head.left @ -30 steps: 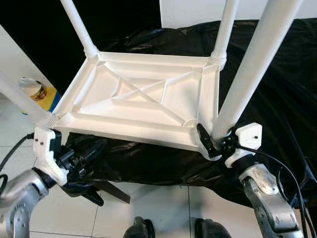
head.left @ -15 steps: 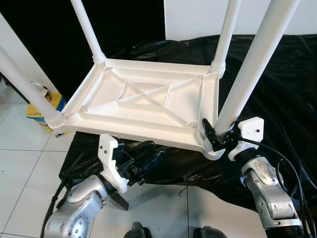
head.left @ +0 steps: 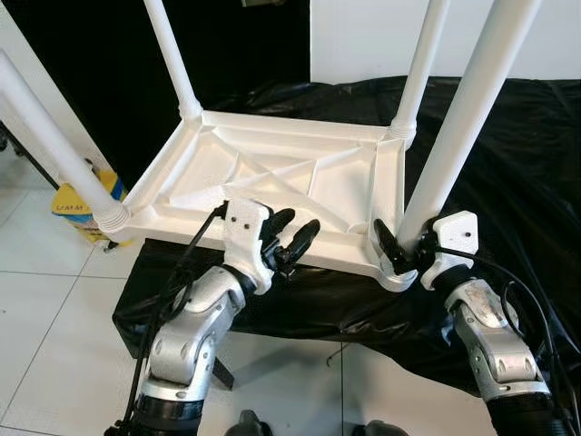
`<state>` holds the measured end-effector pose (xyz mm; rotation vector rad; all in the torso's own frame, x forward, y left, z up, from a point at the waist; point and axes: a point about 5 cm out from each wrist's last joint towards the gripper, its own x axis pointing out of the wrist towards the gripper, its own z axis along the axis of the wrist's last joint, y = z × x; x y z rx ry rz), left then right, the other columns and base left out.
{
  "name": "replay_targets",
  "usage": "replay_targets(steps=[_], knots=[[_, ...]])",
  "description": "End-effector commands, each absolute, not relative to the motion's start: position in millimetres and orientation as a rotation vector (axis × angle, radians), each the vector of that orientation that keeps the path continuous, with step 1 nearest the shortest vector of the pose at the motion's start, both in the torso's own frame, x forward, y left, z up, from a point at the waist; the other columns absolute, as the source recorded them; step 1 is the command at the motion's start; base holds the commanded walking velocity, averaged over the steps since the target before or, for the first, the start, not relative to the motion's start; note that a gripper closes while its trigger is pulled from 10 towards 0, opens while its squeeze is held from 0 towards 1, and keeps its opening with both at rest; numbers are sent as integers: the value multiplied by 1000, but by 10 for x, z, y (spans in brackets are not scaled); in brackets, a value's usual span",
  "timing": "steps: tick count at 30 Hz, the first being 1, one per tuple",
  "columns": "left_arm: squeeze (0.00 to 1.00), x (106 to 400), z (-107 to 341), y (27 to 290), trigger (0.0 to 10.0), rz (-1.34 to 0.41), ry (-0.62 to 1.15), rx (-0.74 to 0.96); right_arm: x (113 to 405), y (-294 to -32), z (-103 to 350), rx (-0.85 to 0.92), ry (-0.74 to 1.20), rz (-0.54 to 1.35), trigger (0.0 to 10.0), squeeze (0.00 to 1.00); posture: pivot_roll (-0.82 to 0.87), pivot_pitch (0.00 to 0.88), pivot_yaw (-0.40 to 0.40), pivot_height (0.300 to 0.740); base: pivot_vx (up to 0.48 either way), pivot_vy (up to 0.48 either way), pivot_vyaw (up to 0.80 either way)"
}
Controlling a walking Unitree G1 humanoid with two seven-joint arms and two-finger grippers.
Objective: Building children table
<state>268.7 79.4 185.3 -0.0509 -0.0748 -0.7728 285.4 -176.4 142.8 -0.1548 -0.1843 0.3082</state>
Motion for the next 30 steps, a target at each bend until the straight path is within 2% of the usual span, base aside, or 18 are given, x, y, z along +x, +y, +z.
replay_targets(steps=[1, 4, 5, 6, 7, 8, 18, 19, 27, 30], knots=[[0, 2712, 1820, 764, 10000, -786, -70, -27, 2881, -1800, 1352, -150, -145, 308, 10000, 0, 5, 78, 72, 740, 0, 0, 0], [0, 2740, 1799, 732, 10000, -793, -63, -38, 2896, -1818, 1326, -151, -137, 306, 10000, 0, 2, 81, 73, 740, 0, 0, 0], [0, 2766, 1795, 697, 10000, -794, -70, -36, 2916, -1840, 1307, -150, -130, 299, 4824, 0, 1, 86, 72, 740, 0, 0, 0], [0, 2786, 1787, 653, 10000, -796, -71, -52, 2940, -1867, 1291, -152, -127, 290, 1216, 0, -1, 91, 72, 740, 0, 0, 0], [0, 2786, 1787, 653, 10000, -796, -71, -52, 2940, -1867, 1291, -152, -127, 290, 1216, 0, -1, 91, 72, 740, 0, 0, 0], [0, 2799, 1782, 619, 10000, -793, -73, -55, 2965, -1894, 1279, -151, -124, 280, 0, 0, 1, 97, 70, 740, 0, 0, 0], [0, 2819, 1704, 593, 10000, -745, -34, -84, 3010, -2013, 1242, -146, -102, 208, 0, 0, 11, 143, 41, 740, 0, 0, 0], [0, 2843, 1684, 609, 10000, -720, -34, -68, 3012, -2039, 1237, -144, -100, 165, 9843, 0, 17, 147, 32, 740, 0, 0, 0], [0, 2957, 1644, 697, 10000, -618, -52, -46, 2954, -1980, 1185, -108, -79, -37, 10000, 0, 16, 131, 26, 740, 0, 0, 0], [0, 3016, 1626, 701, 10000, -574, -59, -20, 2935, -1959, 1152, -68, -60, -210, 10000, 0, 16, 119, 28, 740, 0, 0, 0]])
